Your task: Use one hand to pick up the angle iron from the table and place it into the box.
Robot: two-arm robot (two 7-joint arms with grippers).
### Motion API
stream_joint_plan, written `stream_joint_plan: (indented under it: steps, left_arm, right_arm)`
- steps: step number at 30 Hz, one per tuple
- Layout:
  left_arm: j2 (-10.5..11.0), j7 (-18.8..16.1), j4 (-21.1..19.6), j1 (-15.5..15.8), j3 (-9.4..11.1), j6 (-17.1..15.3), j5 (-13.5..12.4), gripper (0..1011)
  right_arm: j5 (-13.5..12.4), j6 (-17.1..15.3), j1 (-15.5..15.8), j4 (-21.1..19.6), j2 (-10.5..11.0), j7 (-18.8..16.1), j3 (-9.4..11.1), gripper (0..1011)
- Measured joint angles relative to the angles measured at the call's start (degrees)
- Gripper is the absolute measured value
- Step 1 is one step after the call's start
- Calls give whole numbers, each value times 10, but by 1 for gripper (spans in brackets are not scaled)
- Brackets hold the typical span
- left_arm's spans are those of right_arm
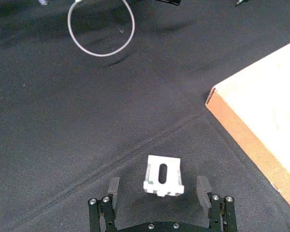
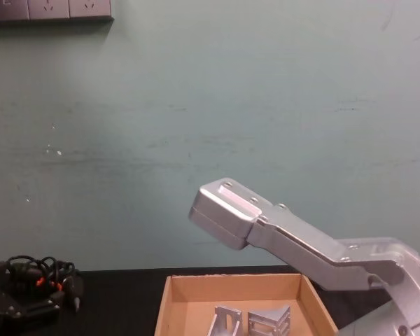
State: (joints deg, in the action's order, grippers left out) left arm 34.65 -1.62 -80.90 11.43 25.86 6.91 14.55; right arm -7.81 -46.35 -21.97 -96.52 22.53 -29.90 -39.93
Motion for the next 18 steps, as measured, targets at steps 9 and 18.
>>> stream_joint_plan:
  steps: [9, 18]
  left_arm:
    - [0, 0, 0, 0, 0, 0, 0, 1011]
    - [0, 0, 0, 0, 0, 0, 0, 1011]
  right_arm:
    - [1, 0, 1, 3, -2, -4, 3, 1002]
    - [1, 0, 1, 2, -2, -4, 2, 1002]
